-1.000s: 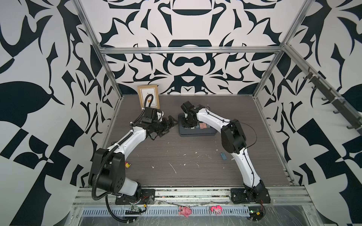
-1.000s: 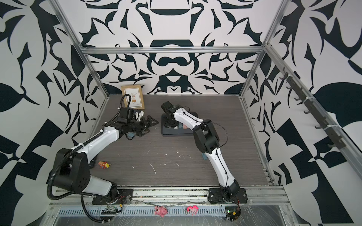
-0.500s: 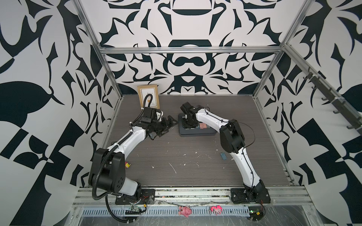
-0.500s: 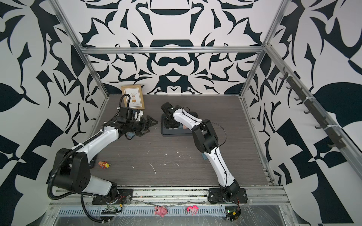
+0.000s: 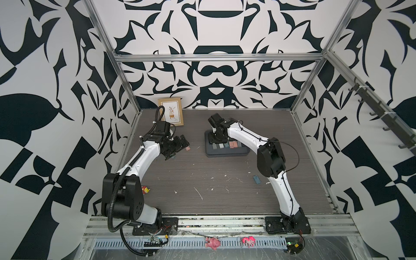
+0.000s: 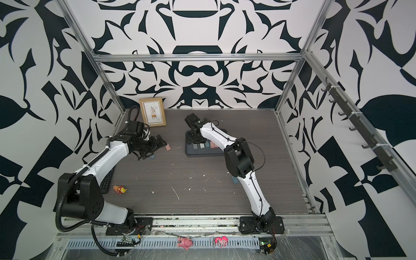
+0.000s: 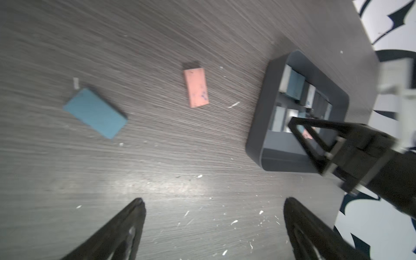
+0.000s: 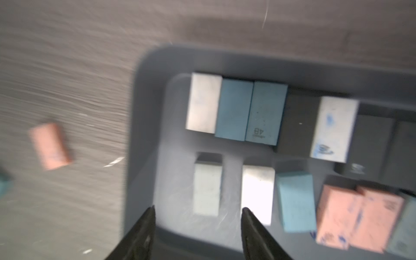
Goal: Put the eraser in the storage box
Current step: Place the eraser in the storage box, then pick up the eraser from the center of the board.
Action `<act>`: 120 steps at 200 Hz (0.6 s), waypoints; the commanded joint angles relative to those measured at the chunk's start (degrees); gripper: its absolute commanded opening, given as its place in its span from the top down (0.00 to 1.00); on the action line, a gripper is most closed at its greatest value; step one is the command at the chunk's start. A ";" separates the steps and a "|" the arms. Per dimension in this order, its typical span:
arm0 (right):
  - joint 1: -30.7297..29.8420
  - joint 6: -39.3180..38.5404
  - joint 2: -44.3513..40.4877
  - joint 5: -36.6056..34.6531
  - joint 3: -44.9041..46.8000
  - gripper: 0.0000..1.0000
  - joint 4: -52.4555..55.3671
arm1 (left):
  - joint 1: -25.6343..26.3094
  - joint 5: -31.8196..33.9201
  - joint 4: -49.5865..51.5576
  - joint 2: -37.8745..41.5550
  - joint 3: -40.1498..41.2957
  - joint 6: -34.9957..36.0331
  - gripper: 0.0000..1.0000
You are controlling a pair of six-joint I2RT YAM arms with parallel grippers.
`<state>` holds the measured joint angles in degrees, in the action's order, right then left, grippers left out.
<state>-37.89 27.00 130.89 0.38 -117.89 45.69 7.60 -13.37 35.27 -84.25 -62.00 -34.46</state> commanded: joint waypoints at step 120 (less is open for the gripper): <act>-6.58 -6.96 -27.54 -0.38 26.45 0.02 -13.11 | -8.27 1.58 -3.74 -18.45 -1.58 -2.90 0.12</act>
<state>-44.84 20.97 107.44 0.93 -94.37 36.05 -0.47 -11.22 32.80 -99.81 -60.86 -36.49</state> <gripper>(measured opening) 0.984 0.904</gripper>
